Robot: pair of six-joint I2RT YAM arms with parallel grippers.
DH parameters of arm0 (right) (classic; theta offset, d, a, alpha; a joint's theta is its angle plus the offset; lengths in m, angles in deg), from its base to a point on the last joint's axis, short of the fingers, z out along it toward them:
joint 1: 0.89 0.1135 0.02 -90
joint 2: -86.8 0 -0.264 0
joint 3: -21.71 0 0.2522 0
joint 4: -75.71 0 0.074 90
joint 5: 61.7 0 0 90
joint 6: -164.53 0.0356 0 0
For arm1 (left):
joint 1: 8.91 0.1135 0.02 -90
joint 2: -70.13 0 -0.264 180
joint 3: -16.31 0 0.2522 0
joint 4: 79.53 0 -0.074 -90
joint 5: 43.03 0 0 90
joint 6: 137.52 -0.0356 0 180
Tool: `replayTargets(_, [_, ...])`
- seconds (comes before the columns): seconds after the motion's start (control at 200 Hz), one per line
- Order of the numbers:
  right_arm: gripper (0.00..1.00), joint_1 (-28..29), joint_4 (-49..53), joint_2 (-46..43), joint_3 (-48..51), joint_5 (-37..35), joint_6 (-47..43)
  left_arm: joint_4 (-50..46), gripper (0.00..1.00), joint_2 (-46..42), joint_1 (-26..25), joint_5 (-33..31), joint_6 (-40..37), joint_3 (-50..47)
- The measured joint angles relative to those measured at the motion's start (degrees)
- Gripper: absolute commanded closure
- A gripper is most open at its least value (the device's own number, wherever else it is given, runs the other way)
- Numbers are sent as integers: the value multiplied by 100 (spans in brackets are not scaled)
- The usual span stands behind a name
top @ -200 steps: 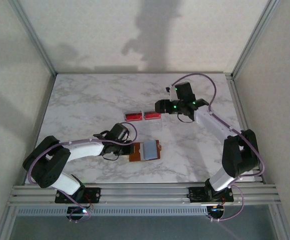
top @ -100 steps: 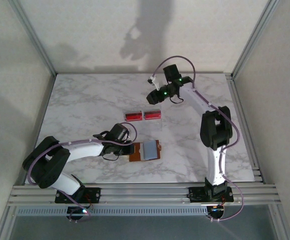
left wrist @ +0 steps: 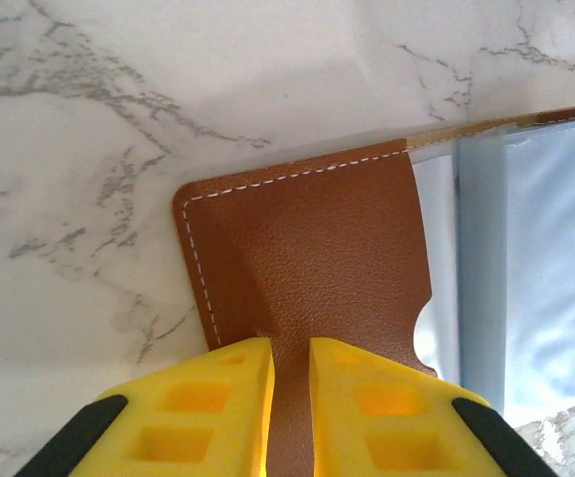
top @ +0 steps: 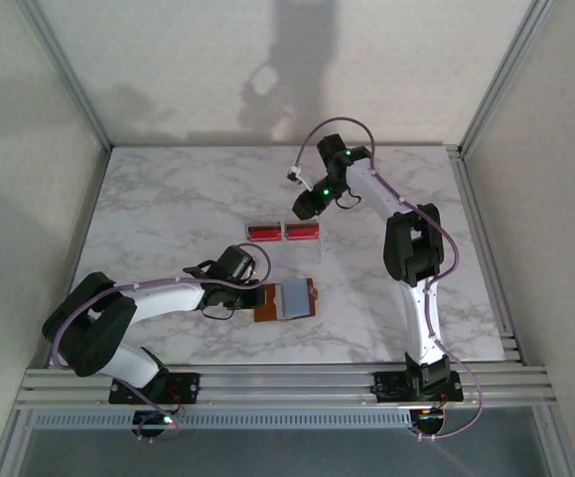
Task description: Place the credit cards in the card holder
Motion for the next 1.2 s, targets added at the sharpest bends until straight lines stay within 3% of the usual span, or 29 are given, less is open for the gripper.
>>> replayTargets(0.355, [66,0,393,81,-149,-199,-223,-83,80,-85,0,-42,4,-31])
replayTargets(0.831, [90,7,603,133,-289,-579,-372,-210,79,-136,0,-39,4,-26])
replayTargets(0.946, [100,0,492,116,-286,-699,-297,-210,78,-136,0,-39,4,-26])
replayTargets(1.196, [100,-164,-15,-48,55,-824,564,-210,78,-144,0,-37,92,-24])
